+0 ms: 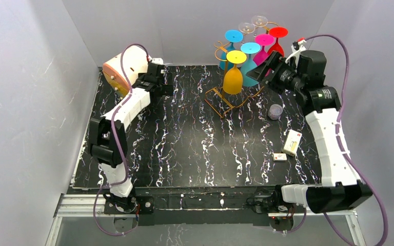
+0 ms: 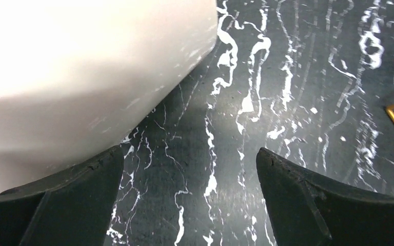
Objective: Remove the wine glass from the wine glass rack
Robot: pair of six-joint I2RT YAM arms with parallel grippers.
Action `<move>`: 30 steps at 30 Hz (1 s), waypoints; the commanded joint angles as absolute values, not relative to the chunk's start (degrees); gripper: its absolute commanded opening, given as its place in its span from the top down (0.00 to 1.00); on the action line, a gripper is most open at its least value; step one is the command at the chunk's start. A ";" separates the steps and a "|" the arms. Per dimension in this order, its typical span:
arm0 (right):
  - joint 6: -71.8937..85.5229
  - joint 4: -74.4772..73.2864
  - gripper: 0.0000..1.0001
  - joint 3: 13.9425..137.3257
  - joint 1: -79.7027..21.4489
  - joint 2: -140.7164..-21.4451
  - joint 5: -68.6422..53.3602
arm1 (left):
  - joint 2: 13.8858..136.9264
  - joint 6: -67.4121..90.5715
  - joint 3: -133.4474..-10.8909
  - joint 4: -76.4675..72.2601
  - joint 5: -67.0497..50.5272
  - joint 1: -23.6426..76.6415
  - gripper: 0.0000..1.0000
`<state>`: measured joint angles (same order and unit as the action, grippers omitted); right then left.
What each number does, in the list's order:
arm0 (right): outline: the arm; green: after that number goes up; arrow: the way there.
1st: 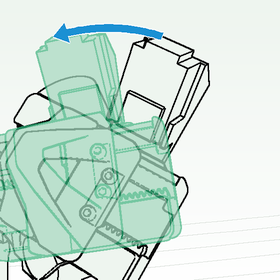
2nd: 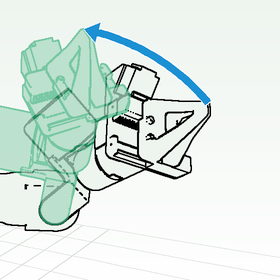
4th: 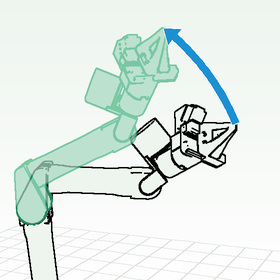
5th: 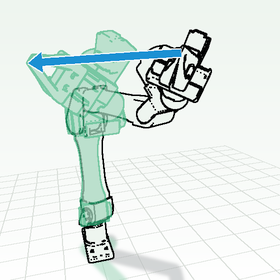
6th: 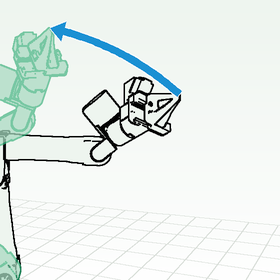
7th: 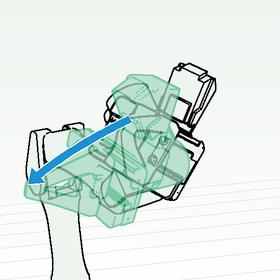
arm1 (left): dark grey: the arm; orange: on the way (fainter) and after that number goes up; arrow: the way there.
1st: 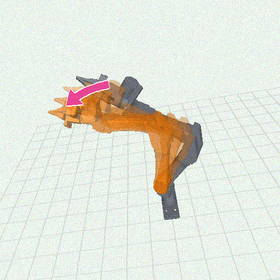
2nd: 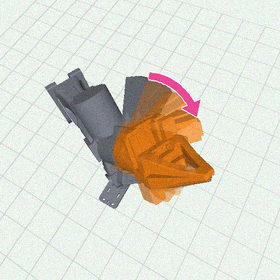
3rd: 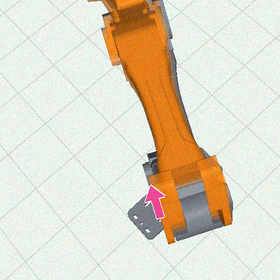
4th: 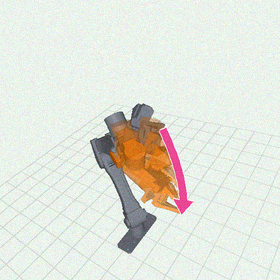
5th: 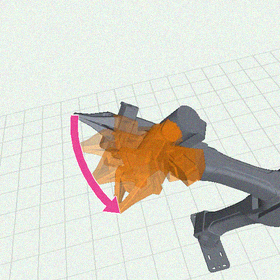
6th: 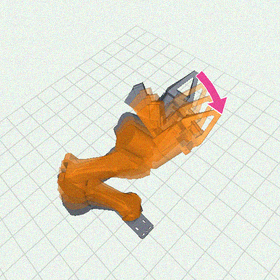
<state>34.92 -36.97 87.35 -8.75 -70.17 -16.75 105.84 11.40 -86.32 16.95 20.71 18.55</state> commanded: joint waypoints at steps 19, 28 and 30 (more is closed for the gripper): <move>52.75 -20.00 0.46 97.75 -8.28 -88.47 -19.51 | 67.86 18.18 -65.33 18.34 -6.01 18.72 0.02; 52.82 -19.48 0.50 99.65 -8.16 -90.18 -19.76 | 59.95 20.64 -62.35 21.24 -7.53 18.73 0.02; 52.92 -19.67 0.51 99.79 -8.06 -90.26 -19.78 | 59.54 21.34 -62.22 21.41 -7.97 18.78 0.02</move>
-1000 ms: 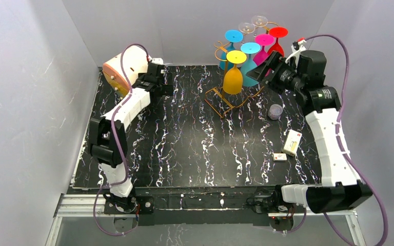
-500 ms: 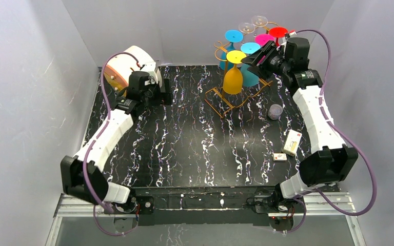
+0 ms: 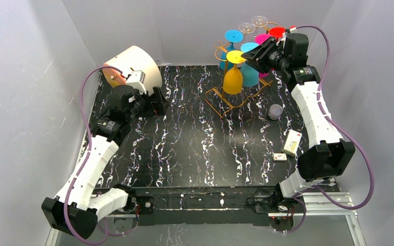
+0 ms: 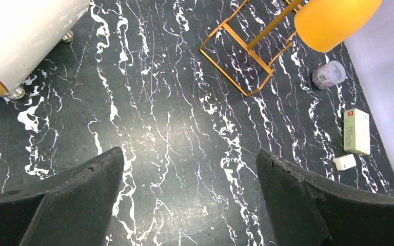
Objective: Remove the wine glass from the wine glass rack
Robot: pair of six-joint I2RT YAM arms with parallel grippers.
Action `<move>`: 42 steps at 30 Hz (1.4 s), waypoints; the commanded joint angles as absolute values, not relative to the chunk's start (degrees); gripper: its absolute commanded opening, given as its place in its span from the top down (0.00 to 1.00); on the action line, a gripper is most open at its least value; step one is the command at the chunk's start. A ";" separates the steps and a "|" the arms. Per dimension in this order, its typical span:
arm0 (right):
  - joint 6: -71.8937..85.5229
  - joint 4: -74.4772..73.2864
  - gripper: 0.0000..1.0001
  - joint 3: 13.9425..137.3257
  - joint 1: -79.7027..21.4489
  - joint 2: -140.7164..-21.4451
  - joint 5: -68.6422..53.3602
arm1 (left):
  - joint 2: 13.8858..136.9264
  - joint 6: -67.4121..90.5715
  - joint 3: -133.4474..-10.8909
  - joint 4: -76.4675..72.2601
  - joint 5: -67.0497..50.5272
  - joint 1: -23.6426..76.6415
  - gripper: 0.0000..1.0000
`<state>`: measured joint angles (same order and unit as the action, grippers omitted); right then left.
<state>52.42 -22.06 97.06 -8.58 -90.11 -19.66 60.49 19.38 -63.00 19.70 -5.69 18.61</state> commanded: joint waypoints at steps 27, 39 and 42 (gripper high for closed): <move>53.97 -17.74 0.82 101.47 -7.87 -93.32 -19.93 | 54.54 22.41 -62.11 27.48 -6.84 18.72 0.16; 57.26 -17.72 0.99 101.69 -7.74 -91.07 -22.26 | 55.05 22.42 -62.72 29.55 -6.28 18.73 0.04; 58.61 -17.58 0.99 100.98 -7.59 -90.18 -22.43 | 55.64 22.50 -63.28 30.56 -6.06 18.72 0.04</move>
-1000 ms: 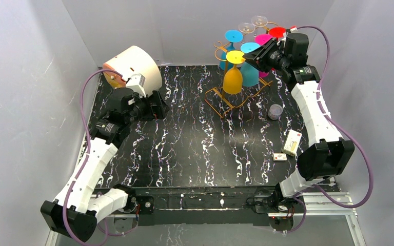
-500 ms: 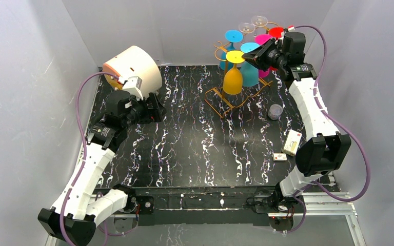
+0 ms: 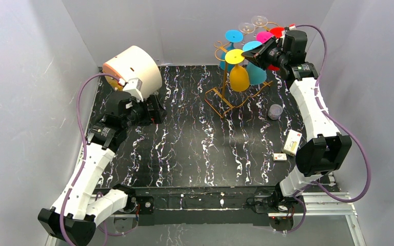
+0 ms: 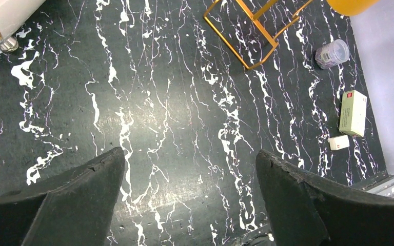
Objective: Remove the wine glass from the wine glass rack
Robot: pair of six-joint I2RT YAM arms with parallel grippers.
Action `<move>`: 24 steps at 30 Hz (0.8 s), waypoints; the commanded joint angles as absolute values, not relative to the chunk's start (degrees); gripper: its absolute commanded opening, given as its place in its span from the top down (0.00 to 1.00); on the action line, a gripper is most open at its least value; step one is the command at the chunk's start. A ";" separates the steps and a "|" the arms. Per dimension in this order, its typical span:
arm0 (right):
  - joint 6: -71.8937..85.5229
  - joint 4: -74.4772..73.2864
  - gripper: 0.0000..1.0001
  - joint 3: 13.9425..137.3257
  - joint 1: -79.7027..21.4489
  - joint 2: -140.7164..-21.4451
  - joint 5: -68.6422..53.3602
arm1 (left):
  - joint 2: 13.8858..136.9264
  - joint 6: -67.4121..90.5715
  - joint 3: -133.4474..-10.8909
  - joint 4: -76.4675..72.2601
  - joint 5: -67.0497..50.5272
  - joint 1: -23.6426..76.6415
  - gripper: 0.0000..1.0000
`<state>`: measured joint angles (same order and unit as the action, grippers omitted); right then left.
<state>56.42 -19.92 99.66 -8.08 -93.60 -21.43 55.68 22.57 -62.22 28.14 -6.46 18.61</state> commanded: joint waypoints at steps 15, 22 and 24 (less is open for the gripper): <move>65.29 -14.87 0.99 93.64 -5.38 -84.92 -21.76 | 56.78 22.33 -65.14 32.78 -6.44 18.74 0.02; 65.91 -14.32 0.99 92.11 -5.02 -83.24 -22.93 | 56.62 22.48 -65.53 32.87 -6.66 18.79 0.02; 65.92 -14.16 0.99 91.30 -5.01 -82.30 -23.16 | 56.67 22.50 -65.57 32.78 -6.87 18.80 0.02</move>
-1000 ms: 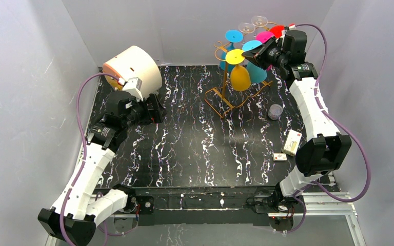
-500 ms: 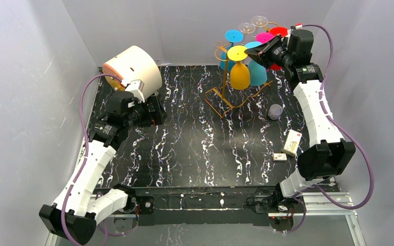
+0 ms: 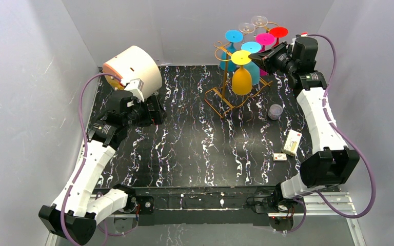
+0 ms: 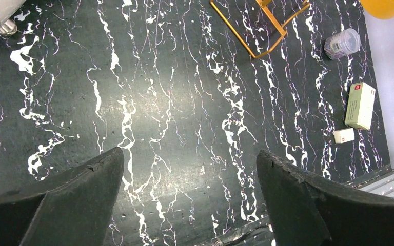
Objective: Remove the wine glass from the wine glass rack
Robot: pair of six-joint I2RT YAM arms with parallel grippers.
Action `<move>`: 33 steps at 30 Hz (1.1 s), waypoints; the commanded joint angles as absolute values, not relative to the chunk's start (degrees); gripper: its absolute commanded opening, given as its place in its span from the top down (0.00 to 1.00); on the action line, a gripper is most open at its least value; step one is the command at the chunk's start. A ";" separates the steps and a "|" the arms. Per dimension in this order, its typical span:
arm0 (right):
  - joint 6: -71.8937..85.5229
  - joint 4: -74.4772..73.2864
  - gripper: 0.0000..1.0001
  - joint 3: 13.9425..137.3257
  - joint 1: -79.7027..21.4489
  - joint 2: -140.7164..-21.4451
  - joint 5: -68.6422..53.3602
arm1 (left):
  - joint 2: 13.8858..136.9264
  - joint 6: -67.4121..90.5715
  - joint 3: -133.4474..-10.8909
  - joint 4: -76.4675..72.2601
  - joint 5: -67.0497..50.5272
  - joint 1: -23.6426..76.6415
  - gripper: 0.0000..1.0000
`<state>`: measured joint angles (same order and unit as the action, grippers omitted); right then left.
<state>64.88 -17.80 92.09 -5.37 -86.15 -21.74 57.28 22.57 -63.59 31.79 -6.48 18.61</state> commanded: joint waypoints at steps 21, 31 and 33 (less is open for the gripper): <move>52.15 -11.45 0.99 69.69 -5.21 -64.89 -45.08 | 57.83 29.69 -65.88 27.44 -23.28 18.72 0.03; 40.90 -12.68 0.99 58.40 -10.94 -57.50 -46.85 | 60.08 43.63 -57.71 8.70 -34.28 24.91 0.04; 40.70 -10.77 0.99 56.61 -13.66 -56.91 -45.80 | 61.15 45.26 -56.52 5.66 -32.92 28.77 0.08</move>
<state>44.73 -15.59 58.65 -9.82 -59.46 -45.34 60.16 39.77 -58.89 14.04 -30.06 22.39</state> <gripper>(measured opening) 0.035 0.957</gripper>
